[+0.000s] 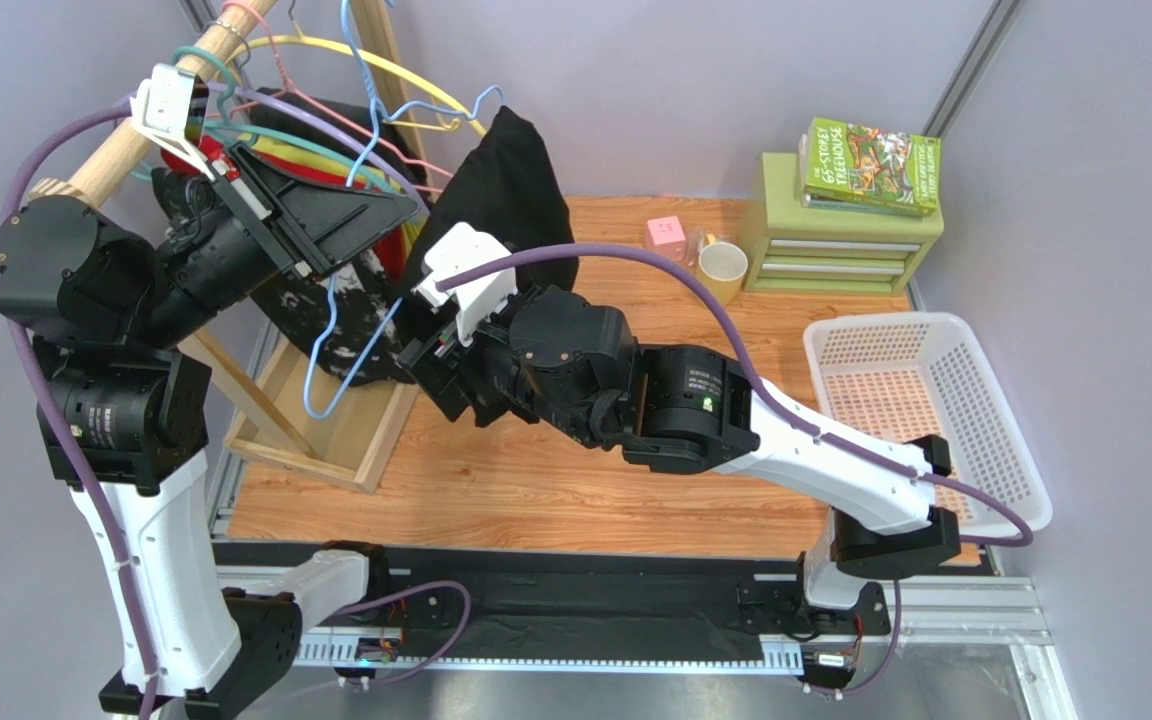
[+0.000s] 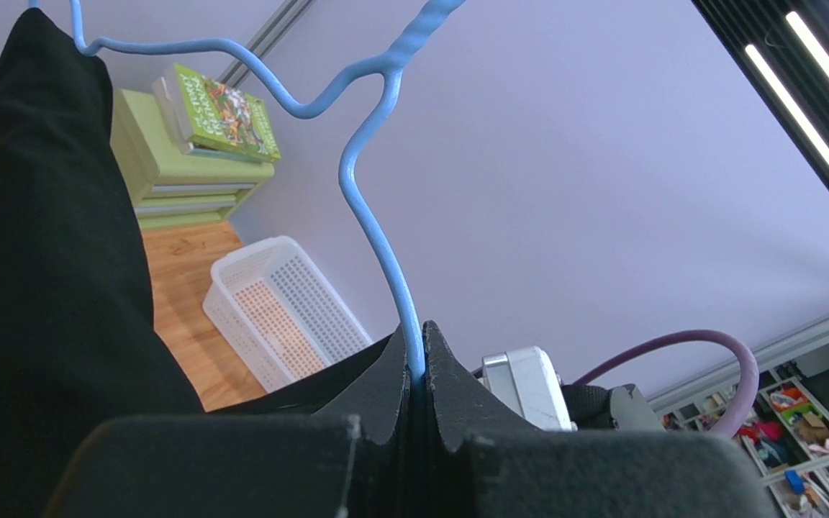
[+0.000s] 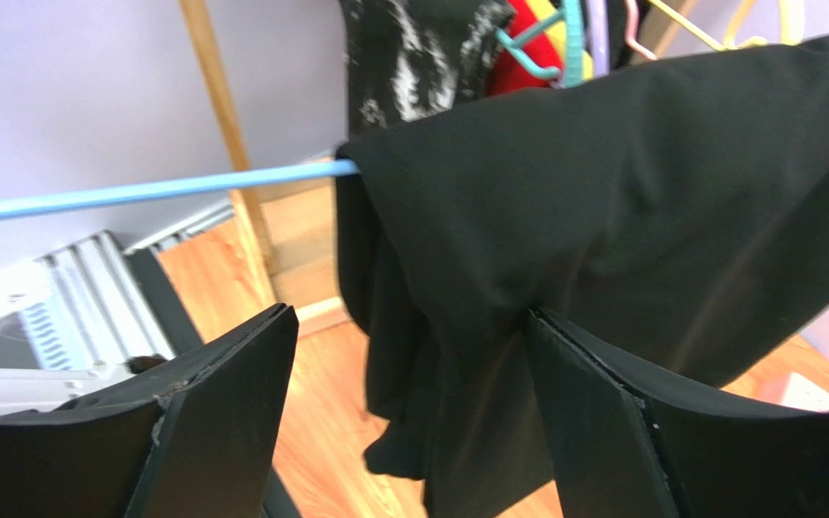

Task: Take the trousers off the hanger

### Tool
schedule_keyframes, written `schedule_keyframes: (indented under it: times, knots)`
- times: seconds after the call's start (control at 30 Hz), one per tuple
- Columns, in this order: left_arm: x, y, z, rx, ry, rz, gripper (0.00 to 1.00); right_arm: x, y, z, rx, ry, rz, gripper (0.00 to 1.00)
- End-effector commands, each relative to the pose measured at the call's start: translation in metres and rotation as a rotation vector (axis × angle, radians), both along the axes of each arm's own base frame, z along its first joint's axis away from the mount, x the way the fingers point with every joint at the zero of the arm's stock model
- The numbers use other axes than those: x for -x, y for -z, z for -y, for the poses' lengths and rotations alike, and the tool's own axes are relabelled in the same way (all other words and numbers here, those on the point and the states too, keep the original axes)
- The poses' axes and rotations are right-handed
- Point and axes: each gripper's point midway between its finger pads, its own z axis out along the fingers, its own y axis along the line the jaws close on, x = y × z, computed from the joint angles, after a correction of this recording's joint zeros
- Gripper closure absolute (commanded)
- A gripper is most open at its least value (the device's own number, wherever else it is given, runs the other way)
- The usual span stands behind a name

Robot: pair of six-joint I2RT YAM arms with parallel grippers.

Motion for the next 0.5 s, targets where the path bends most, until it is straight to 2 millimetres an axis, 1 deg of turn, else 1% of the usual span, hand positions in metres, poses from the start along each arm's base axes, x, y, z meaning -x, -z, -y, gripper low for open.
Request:
schedule_keyframes:
  times: [0.0,0.03,0.1,0.13,0.17,0.23,0.27,0.3,0.43,0.47]
  knots:
    - [0.025,-0.04,-0.003,0.004,-0.014,0.225,1.0,-0.018,-0.013,0.028,0.031,0.09,0.07,0.2]
    - [0.025,-0.04,-0.003,0.003,-0.01,0.227,1.0,-0.018,-0.007,0.029,0.048,0.087,0.069,0.2]
    - [0.026,-0.041,-0.003,0.006,-0.009,0.226,1.0,-0.016,-0.002,0.03,0.056,0.071,0.071,0.21]
    - [0.025,-0.041,-0.003,0.005,-0.009,0.227,1.0,-0.015,-0.004,0.035,0.049,0.07,0.073,0.21]
    - [0.026,-0.042,-0.003,0.005,-0.008,0.229,1.0,-0.015,0.008,0.033,0.075,0.068,0.069,0.22]
    - [0.026,-0.043,-0.003,0.007,-0.009,0.231,1.0,-0.017,0.015,0.037,0.083,0.083,0.063,0.21]
    - [0.026,-0.042,-0.003,0.007,-0.01,0.229,1.0,-0.018,0.025,0.034,0.097,0.087,0.059,0.21]
    - [0.026,-0.043,-0.003,0.007,-0.01,0.231,1.0,-0.019,0.028,0.033,0.097,0.092,0.058,0.21]
    - [0.026,-0.042,-0.002,0.005,-0.006,0.226,1.0,-0.018,0.031,0.019,0.078,0.076,0.051,0.2]
    - [0.026,-0.042,-0.002,0.005,-0.006,0.228,1.0,-0.02,0.032,0.015,0.074,0.078,0.046,0.19]
